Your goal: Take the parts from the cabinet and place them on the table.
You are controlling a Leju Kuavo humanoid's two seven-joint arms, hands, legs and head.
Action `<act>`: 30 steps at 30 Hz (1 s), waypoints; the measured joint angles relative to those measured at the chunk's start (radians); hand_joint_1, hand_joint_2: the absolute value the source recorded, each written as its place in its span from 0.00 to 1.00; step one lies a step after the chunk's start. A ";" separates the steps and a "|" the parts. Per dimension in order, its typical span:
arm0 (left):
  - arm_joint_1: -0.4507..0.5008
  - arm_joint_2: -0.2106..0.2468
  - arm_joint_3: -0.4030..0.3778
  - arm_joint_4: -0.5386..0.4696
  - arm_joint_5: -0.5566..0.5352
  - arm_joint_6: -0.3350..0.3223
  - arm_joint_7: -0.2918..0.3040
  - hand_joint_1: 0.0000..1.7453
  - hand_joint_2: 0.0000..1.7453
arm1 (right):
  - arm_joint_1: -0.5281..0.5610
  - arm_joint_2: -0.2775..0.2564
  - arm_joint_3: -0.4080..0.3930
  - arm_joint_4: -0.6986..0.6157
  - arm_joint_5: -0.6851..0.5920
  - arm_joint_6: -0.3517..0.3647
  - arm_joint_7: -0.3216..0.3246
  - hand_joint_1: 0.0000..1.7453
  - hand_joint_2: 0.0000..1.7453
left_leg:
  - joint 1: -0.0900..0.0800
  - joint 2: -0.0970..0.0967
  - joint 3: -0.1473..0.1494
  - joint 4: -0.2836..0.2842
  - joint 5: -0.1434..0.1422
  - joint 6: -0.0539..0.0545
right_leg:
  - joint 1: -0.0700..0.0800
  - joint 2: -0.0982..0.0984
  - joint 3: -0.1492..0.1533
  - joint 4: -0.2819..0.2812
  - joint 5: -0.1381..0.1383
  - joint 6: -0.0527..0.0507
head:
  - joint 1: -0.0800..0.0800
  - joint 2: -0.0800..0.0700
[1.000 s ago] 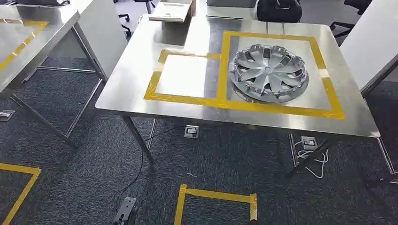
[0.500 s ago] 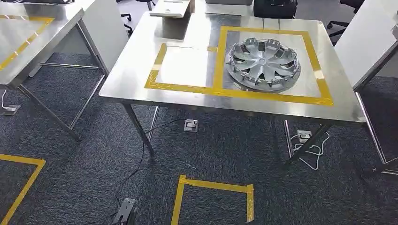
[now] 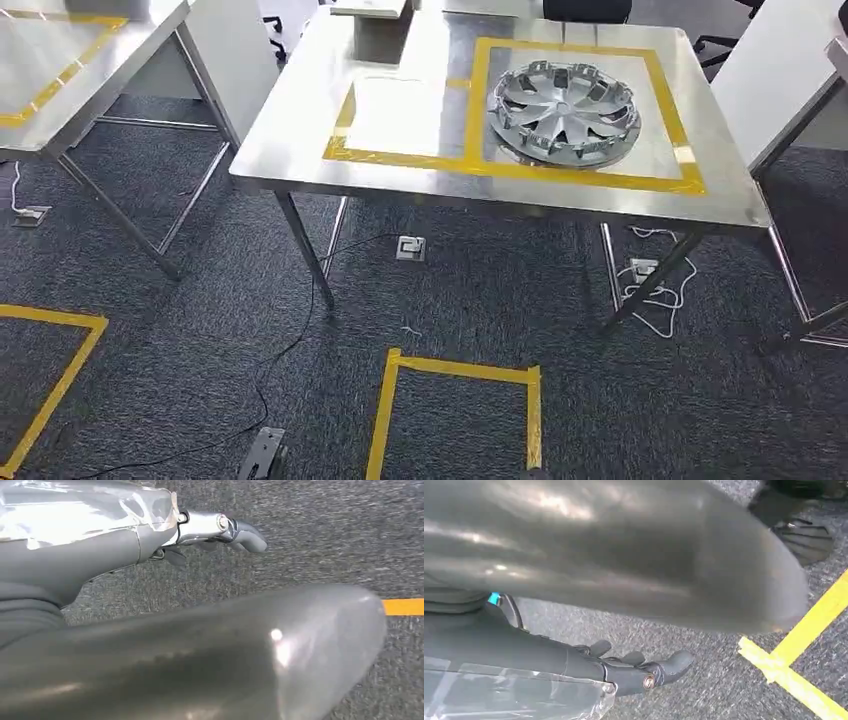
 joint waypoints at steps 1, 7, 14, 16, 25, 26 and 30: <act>0.000 0.000 0.000 -0.001 0.000 0.002 0.000 0.00 0.00 | 0.000 -0.001 0.006 0.000 -0.008 0.000 0.003 0.00 0.00 | 0.001 -0.001 -0.002 0.004 0.005 -0.004 | 0.002 0.001 -0.006 -0.004 -0.001 -0.004 | 0.005 0.000; 0.010 0.003 -0.002 -0.002 0.003 0.006 0.000 0.00 0.00 | 0.004 -0.001 0.027 -0.004 -0.038 -0.005 0.006 0.00 0.00 | 0.021 -0.006 -0.067 0.197 -0.182 -0.046 | -0.006 -0.003 -0.061 -0.003 0.058 -0.041 | 0.001 0.000; 0.007 0.007 -0.010 -0.004 0.003 0.007 0.000 0.00 0.00 | 0.015 0.001 0.049 -0.006 -0.062 -0.011 0.007 0.00 0.00 | 0.022 -0.012 0.169 -0.007 -0.158 -0.025 | -0.004 -0.001 -0.122 0.003 0.115 -0.017 | 0.001 0.000; 0.009 0.006 -0.012 -0.006 0.003 0.007 0.000 0.00 0.00 | 0.014 0.001 0.051 -0.007 -0.062 -0.013 0.007 0.00 0.00 | 0.012 -0.012 0.163 -0.012 -0.145 -0.018 | -0.007 -0.002 -0.124 -0.001 0.128 -0.002 | 0.002 0.000; 0.006 0.003 -0.014 -0.010 0.003 0.007 0.000 0.00 0.00 | 0.019 -0.003 0.055 -0.007 -0.067 -0.015 0.007 0.00 0.00 | 0.007 -0.001 0.069 -0.037 -0.044 0.022 | -0.007 -0.001 -0.219 0.316 -0.043 0.004 | 0.006 0.000; 0.006 0.003 -0.014 -0.010 0.003 0.007 0.000 0.00 0.00 | 0.020 -0.004 0.055 -0.007 -0.070 -0.016 0.008 0.00 0.00 | 0.007 -0.001 0.053 -0.032 -0.035 0.020 | -0.008 -0.001 -0.185 0.283 -0.011 0.020 | 0.006 0.000; 0.006 0.000 -0.015 -0.011 0.000 0.008 0.000 0.00 0.00 | 0.018 -0.005 0.057 -0.012 -0.091 -0.023 0.009 0.00 0.00 | 0.004 0.000 0.003 0.003 -0.012 0.001 | -0.001 0.002 0.011 -0.012 -0.002 0.008 | 0.003 0.000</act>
